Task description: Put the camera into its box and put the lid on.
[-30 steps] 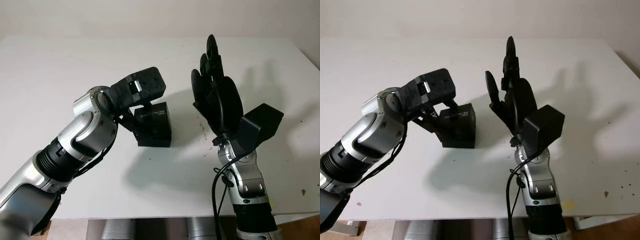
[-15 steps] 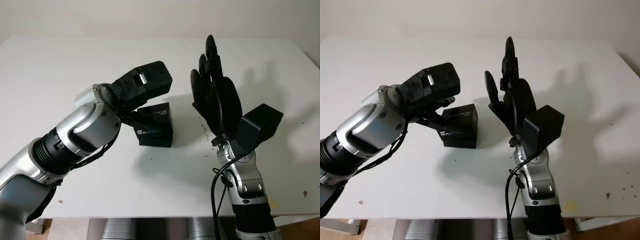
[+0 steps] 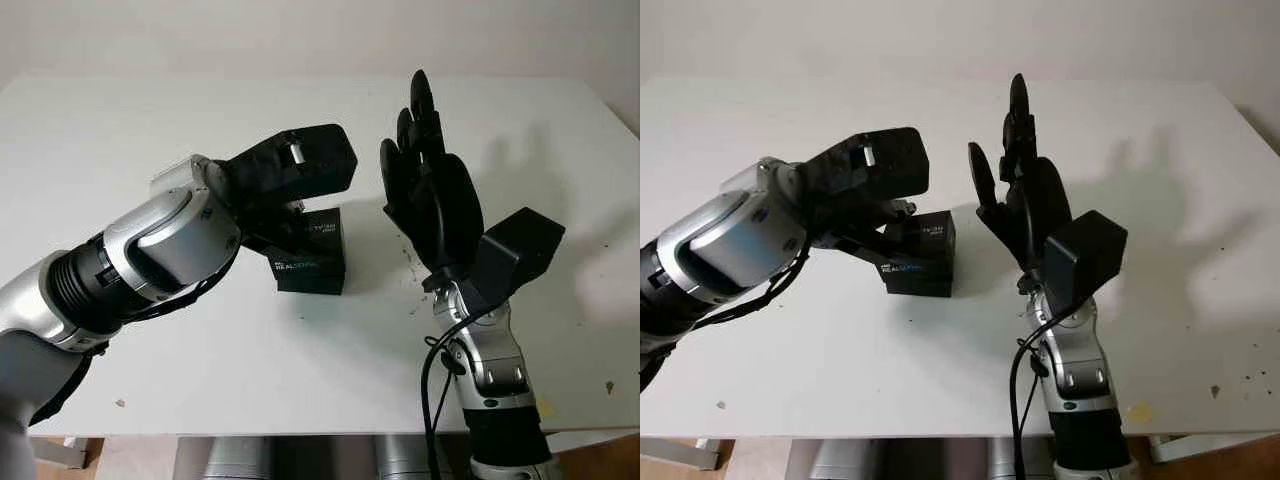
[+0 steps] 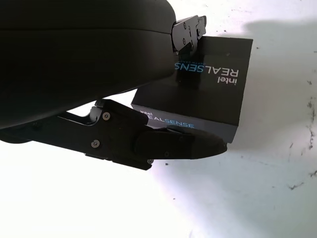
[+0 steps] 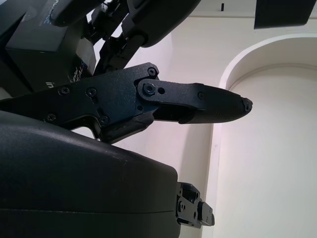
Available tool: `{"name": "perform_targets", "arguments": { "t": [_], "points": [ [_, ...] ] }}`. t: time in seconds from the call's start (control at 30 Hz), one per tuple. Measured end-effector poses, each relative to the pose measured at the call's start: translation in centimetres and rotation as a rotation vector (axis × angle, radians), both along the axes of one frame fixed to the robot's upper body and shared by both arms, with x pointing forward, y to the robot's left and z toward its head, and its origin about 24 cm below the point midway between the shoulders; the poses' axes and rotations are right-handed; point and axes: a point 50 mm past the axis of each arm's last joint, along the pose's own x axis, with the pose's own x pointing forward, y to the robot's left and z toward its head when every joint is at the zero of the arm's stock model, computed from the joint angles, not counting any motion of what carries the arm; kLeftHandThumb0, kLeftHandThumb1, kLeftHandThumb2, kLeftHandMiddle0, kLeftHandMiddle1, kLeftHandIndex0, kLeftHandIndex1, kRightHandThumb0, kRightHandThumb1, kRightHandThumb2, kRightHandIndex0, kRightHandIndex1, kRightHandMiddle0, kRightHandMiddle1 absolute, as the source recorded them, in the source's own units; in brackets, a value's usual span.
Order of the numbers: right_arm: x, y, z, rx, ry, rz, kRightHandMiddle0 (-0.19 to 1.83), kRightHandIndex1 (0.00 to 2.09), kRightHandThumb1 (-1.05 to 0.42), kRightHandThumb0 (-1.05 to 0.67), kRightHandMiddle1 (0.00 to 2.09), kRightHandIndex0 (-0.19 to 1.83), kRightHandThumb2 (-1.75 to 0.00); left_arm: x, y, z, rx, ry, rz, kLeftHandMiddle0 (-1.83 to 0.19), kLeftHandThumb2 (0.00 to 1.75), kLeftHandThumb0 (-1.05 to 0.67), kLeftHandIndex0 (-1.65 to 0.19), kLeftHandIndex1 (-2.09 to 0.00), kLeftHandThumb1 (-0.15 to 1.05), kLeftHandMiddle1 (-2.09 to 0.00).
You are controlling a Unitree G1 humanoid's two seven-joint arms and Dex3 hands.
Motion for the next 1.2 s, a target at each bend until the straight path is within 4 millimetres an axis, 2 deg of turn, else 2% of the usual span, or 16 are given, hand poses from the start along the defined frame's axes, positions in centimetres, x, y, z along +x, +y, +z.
{"name": "perform_targets", "arguments": {
  "t": [0.27,0.57,0.7,0.97,1.2],
  "points": [
    [0.0,0.1,-0.1,0.009,-0.005,0.006,-0.16,0.04,-1.05,-0.77,0.06,-0.19,-0.49,-1.0,-0.4,1.2,0.109,-0.064,-0.151,0.19,0.47,-0.68,0.19,0.0,1.05,0.0],
    [0.2,0.3,-0.1,0.015,-0.011,0.014,-0.16,0.05,-1.05,-0.77,0.06,-0.19,-0.49,-2.5,-0.3,3.6,0.249,-0.301,-0.355,0.19,0.48,-0.71,0.19,0.0,1.05,0.0],
    [0.2,0.3,-0.1,0.014,-0.011,0.014,-0.15,0.05,-1.05,-0.76,0.06,-0.18,-0.49,-2.5,0.1,3.8,0.256,-0.285,-0.348,0.19,0.5,-0.73,0.19,0.0,1.05,0.0],
    [0.2,0.2,-0.1,0.009,-0.012,0.019,-0.15,0.04,-1.05,-0.78,0.06,-0.19,-0.48,-1.4,1.6,4.1,0.243,-0.265,-0.263,0.19,0.52,-0.65,0.19,0.0,1.05,0.0],
    [0.3,-0.1,-0.1,0.027,-0.007,0.022,-0.15,0.04,-1.05,-0.77,0.06,-0.19,-0.48,0.1,4.5,4.1,0.194,-0.289,-0.114,0.19,0.56,-0.63,0.19,0.0,1.05,0.0]
  ]
}}
